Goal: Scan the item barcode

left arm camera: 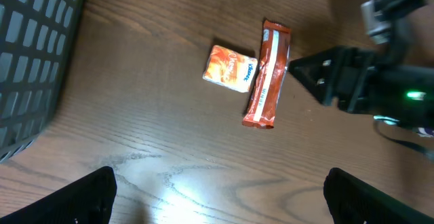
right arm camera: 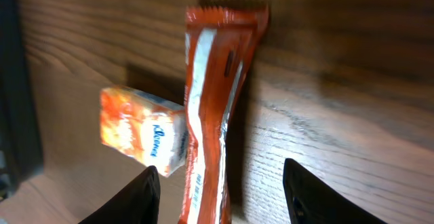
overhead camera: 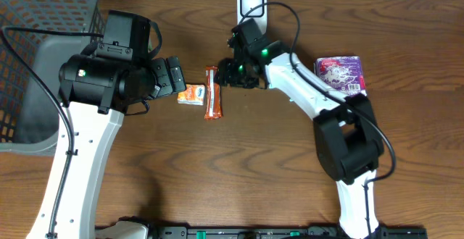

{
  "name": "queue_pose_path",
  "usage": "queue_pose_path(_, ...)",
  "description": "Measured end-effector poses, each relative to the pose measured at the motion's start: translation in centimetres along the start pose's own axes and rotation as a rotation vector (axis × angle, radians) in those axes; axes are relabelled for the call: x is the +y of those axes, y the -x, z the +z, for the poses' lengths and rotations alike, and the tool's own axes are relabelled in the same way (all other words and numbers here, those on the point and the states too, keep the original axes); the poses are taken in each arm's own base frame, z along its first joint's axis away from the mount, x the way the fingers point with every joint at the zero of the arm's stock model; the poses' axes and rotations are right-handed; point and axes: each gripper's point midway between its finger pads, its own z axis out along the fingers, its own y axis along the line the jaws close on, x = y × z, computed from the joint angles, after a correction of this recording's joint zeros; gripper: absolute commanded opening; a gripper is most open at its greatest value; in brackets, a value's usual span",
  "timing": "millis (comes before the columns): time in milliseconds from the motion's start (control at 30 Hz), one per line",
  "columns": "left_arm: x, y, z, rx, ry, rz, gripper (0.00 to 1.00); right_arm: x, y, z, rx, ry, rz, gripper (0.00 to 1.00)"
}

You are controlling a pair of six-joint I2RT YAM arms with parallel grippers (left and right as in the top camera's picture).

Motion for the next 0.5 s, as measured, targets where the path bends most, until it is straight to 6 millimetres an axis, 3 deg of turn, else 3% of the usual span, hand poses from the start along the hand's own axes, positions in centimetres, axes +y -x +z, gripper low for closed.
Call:
queue_pose_path(133, 0.0, 0.0, 0.0, 0.000, 0.000, 0.000, 0.98, -0.7, -1.1, 1.6, 0.044, -0.013, 0.009, 0.50)
queue_pose_path(267, 0.0, 0.0, 0.0, 0.000, 0.000, 0.000, 0.98, -1.7, -1.0, 0.8, 0.060, -0.022, 0.007, 0.55)
queue_pose_path(400, 0.0, 0.0, 0.0, 0.000, 0.000, 0.000, 0.98, -4.9, -0.1, -2.3, 0.065, -0.073, 0.052, 0.58)
queue_pose_path(500, 0.0, 0.0, 0.0, 0.000, -0.001, 0.000, 0.98, -8.1, 1.7, -6.8, 0.013, -0.127, 0.097, 0.64)
